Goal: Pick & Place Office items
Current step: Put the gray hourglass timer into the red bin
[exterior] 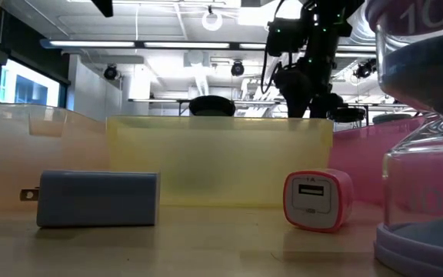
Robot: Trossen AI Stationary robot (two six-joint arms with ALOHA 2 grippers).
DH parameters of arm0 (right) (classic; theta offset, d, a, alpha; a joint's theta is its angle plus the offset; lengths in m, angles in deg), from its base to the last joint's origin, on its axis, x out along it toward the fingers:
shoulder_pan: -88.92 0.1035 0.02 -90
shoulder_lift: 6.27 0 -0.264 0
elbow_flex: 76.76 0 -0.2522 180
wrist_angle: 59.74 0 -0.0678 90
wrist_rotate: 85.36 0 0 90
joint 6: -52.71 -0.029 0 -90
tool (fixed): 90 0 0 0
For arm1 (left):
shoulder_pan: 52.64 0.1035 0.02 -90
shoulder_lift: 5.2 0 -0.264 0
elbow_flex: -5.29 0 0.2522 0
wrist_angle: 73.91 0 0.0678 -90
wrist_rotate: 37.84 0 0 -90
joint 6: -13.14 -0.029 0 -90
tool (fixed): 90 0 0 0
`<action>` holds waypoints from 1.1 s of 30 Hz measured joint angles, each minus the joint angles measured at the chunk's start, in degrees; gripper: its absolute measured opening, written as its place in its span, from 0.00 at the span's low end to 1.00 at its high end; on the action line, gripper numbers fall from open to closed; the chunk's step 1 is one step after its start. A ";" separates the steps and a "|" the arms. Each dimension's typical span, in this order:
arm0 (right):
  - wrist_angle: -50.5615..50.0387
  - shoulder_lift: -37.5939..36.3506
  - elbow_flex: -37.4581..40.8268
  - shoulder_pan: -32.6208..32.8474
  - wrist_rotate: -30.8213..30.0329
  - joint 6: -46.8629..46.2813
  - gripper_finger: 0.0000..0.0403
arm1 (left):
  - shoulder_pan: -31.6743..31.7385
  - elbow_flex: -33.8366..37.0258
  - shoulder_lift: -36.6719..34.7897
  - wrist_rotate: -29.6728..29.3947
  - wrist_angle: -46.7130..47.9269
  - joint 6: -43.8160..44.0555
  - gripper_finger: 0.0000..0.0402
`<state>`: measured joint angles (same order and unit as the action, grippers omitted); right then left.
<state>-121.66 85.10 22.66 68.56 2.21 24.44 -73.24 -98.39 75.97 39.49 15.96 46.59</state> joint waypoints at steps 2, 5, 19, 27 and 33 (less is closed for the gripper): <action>1.70 -0.02 0.73 0.00 0.76 0.02 0.81 | 0.00 0.01 0.00 -1.02 -0.01 -0.01 0.80; 3.50 -0.02 2.52 0.00 0.44 0.04 0.81 | 0.00 0.00 0.00 -1.43 -0.18 -0.02 0.80; 7.28 -0.02 5.55 -0.04 0.95 0.09 0.78 | 0.00 -0.01 0.02 -3.36 -0.33 -0.65 0.80; 7.28 -0.02 5.55 -0.04 0.81 1.55 0.57 | 0.00 0.01 0.02 -3.97 -0.34 -0.65 0.80; 7.30 -0.02 5.55 -0.03 -0.17 3.24 0.46 | 0.00 -0.02 0.02 -3.97 -0.34 -0.67 0.80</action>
<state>-114.36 85.08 28.21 68.53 2.04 27.68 -73.24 -98.41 75.99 35.52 15.62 45.92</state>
